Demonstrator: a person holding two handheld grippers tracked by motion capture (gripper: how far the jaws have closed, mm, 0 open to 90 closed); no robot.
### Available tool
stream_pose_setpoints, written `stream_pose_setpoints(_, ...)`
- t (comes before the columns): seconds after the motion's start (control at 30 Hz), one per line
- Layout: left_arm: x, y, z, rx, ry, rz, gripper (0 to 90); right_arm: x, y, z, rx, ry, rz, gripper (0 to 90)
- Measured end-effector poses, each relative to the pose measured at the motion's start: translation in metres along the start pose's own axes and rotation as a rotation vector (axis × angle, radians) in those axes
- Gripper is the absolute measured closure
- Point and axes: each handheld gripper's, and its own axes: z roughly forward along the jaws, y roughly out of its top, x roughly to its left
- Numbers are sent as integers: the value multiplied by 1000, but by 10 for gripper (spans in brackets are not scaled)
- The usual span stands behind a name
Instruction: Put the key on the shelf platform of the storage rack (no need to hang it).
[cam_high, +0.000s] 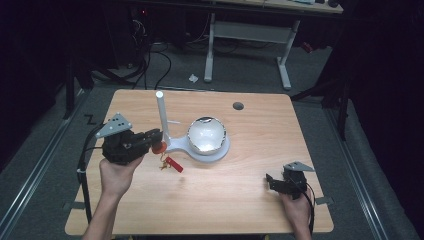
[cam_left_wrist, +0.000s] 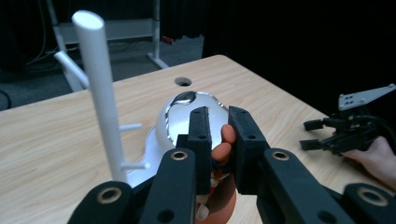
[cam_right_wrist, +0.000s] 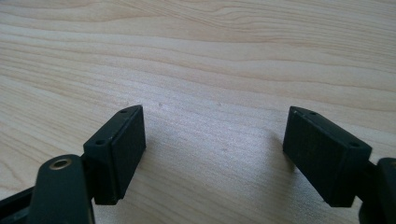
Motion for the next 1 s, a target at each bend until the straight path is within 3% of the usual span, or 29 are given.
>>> stream_pose_setpoints(0.17, -3, 13, 12, 6, -40, 15, 806, 0, 0, 0, 0, 0, 0, 213)
stream_pose_setpoints(0.57, -8, 40, 33, 3, -116, 4, 806, 0, 0, 0, 0, 0, -1, 213)
stream_pose_setpoints(0.77, -9, 52, 42, 8, -127, 15, 806, 0, 0, 0, 0, 0, -1, 213)
stream_pose_setpoints(1.0, -8, 66, 51, -12, -143, -4, 806, 0, 0, 0, 0, 0, 0, 213)
